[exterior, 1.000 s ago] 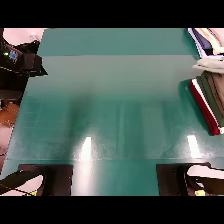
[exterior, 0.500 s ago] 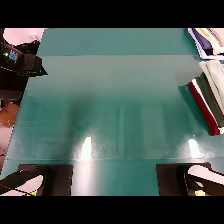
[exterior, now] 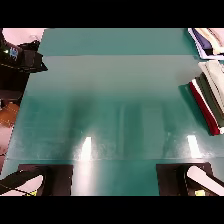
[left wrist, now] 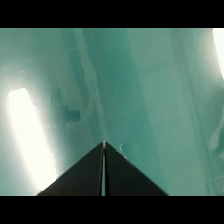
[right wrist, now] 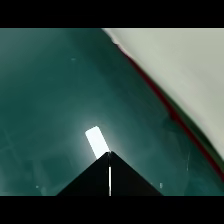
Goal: Fold the shirts.
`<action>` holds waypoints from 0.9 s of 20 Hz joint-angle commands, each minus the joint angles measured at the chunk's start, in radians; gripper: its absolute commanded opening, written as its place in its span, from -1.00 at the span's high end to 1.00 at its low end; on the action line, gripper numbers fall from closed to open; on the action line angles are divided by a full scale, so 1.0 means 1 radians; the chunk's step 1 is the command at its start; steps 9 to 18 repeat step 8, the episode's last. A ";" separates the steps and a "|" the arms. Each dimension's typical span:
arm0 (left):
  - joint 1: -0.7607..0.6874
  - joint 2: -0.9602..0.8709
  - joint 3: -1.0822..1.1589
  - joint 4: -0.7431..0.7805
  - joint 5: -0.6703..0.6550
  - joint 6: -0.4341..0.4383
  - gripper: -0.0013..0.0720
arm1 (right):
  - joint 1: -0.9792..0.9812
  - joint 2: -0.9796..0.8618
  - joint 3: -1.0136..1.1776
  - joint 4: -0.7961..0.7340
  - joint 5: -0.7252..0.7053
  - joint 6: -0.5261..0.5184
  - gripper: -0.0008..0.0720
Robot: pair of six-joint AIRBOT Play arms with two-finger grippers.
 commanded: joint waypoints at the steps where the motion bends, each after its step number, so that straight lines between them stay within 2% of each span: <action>1: 0.001 0.001 0.000 0.000 0.071 -0.002 0.89 | 0.209 0.062 -0.001 0.056 -0.042 -0.007 0.92; 8: 0.001 0.001 0.000 0.000 0.127 -0.002 0.89 | 0.498 0.083 -0.001 0.048 -0.080 -0.006 0.92; 18: 0.001 0.001 0.000 0.000 0.127 -0.002 0.89 | 0.498 0.083 -0.001 0.048 -0.080 -0.006 0.92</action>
